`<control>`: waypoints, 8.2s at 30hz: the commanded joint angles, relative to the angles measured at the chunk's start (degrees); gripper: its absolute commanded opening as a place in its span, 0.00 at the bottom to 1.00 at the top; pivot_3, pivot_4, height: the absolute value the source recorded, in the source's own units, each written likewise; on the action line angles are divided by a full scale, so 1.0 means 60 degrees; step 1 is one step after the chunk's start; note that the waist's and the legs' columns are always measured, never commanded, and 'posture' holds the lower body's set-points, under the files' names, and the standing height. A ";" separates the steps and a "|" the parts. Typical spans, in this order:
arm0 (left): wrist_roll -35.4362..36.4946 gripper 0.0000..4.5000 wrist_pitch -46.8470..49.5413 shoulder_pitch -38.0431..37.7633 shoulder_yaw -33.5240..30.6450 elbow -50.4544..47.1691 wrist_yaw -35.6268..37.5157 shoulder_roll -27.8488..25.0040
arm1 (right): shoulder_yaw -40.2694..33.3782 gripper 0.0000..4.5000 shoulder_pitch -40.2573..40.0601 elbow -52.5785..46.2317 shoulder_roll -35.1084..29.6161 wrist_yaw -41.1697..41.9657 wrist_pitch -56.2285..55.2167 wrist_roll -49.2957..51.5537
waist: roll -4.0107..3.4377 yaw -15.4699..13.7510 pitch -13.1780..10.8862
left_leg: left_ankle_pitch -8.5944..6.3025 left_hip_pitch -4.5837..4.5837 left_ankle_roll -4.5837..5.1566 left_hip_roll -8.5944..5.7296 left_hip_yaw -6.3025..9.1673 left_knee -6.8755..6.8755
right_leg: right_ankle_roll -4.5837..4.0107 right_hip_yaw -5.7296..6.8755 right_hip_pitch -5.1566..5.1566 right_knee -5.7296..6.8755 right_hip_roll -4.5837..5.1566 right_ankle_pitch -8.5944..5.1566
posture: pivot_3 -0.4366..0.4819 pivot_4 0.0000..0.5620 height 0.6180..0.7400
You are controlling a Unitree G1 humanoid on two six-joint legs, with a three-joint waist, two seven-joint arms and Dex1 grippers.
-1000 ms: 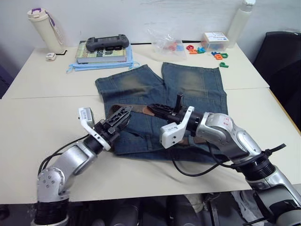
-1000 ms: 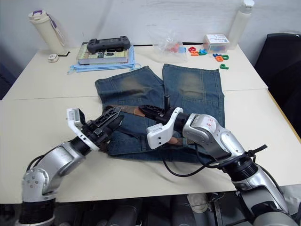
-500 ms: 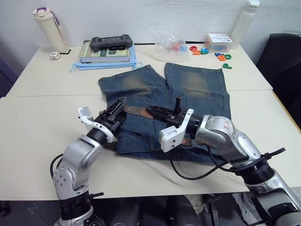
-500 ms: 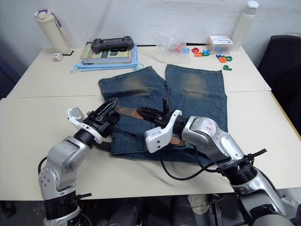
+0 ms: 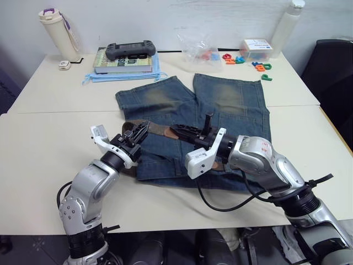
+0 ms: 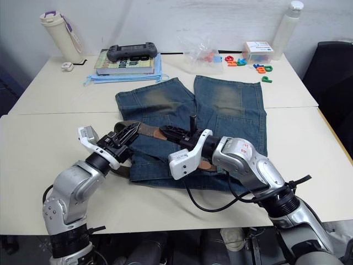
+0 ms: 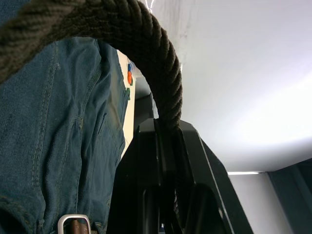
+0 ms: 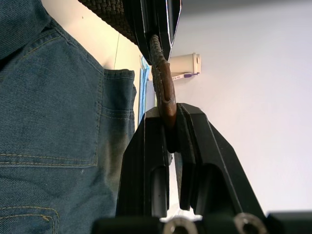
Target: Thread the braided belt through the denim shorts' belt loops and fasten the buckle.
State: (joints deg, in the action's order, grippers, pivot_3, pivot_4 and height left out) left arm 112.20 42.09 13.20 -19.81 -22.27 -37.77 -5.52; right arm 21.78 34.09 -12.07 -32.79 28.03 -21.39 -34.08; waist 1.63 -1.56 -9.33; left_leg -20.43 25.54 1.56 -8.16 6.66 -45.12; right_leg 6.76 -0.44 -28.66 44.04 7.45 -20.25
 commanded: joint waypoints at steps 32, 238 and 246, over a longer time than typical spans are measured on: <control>-0.1444 0.00 0.1333 -0.1650 0.0879 0.0898 0.3837 -0.3635 | -0.3135 0.97 -0.3795 -0.5316 0.0299 0.3342 1.1184 0.6833 | -0.0056 -0.0260 -0.0035 | -0.0062 0.0008 0.0035 0.0011 0.0028 0.0035 | -0.0011 0.0017 0.0017 -0.0089 0.0008 -0.0006 | 0.48 0.27 0.34; -0.5255 0.00 0.2855 -0.0857 0.3532 -0.0484 -0.2805 0.2620 | -0.5095 0.97 -0.3157 -0.6091 -0.3428 -0.3878 1.2686 1.7292 | -0.0068 -0.0802 -0.0026 | 0.0077 -0.0083 0.0139 0.0013 -0.0016 0.0320 | 0.0138 0.0005 0.0203 -0.0580 -0.0002 0.0236 | 0.48 0.27 0.34; -0.4132 0.00 0.2345 -0.0334 0.4071 0.0444 -0.0969 0.1958 | -0.4845 0.97 -0.3428 -0.6281 -0.3587 -0.3474 1.2808 1.6396 | -0.0067 -0.1032 -0.0027 | 0.0075 -0.0065 0.0149 0.0003 -0.0016 0.0316 | 0.0139 0.0007 0.0195 -0.0592 0.0007 0.0236 | 0.48 0.27 0.34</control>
State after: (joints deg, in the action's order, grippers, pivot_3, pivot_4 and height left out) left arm 84.91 55.56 11.02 1.65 -19.64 -46.90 4.19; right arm -6.92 13.89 -47.63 -53.60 6.72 56.21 65.81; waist 1.23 -7.74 -9.49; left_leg -19.98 25.14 2.46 -8.14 6.57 -43.23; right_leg 7.59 -0.40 -27.49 40.49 7.49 -18.83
